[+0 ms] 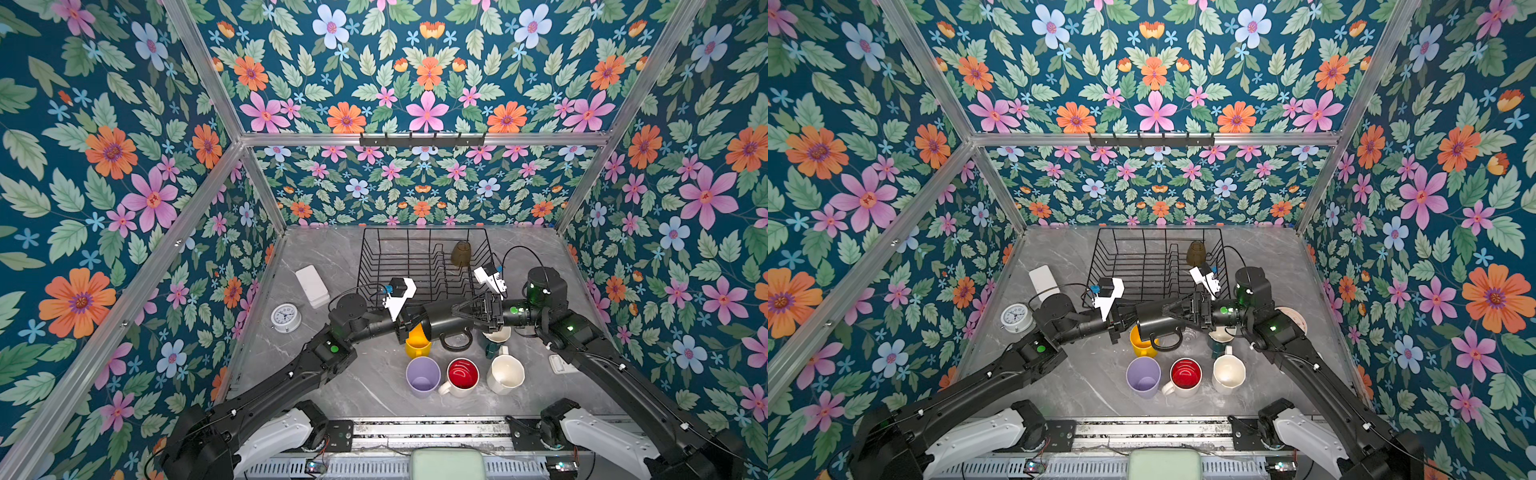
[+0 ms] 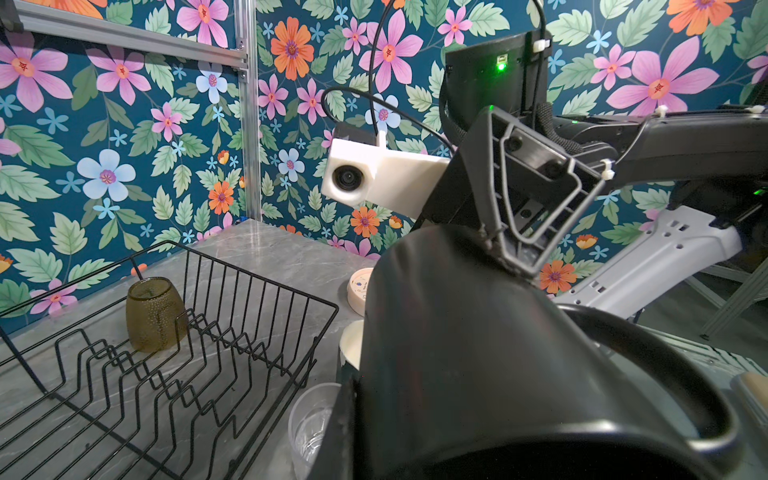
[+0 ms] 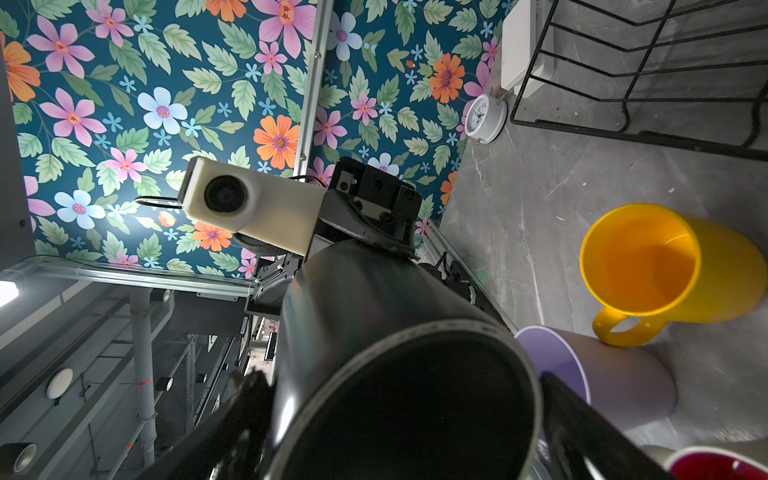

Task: Load the cups into the dish rack
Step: 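Close the right gripper on the black mug body beside the left gripper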

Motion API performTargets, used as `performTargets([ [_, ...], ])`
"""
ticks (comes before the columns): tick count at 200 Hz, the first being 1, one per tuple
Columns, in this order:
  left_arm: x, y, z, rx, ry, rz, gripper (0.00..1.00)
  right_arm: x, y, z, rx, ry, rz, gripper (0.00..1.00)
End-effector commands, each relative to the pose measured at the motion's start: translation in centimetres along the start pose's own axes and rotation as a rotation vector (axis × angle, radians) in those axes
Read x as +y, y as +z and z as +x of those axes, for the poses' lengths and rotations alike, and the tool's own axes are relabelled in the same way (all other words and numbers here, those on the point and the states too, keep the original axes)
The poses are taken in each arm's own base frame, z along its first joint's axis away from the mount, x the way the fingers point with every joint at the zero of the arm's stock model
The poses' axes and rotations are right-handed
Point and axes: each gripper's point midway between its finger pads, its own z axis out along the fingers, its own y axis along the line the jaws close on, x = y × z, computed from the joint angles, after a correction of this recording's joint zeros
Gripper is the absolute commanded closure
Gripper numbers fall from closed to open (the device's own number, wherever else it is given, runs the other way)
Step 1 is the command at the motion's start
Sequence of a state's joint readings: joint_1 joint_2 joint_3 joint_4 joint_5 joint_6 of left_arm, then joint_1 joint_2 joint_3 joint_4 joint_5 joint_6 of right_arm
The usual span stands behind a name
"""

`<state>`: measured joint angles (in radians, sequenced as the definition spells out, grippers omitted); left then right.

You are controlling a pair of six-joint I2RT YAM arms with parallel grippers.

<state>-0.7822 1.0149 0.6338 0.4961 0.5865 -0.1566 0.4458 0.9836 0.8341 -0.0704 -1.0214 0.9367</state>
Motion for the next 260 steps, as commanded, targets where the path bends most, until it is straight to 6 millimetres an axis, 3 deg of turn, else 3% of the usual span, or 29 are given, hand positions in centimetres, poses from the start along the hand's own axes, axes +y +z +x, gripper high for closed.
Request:
performTargets([
  [1,-1.0,-0.1,-3.1,-0.114,0.041,0.045,1.0,0.6,0.2,-0.1,0.004,-0.02,-0.028,0.03],
  [133,-1.1,0.4,-3.0,-0.131,0.026,0.072,1.0,0.7,1.9,0.3,0.043,-0.009,-0.055,0.08],
  [222,-1.1,0.9,-3.2,-0.15,0.007,0.099,1.0,0.6,2.2,0.9,0.063,0.003,-0.059,0.07],
  [260,-1.1,0.9,-3.2,-0.156,0.003,0.098,1.0,0.5,2.3,0.9,0.064,0.011,-0.063,0.12],
])
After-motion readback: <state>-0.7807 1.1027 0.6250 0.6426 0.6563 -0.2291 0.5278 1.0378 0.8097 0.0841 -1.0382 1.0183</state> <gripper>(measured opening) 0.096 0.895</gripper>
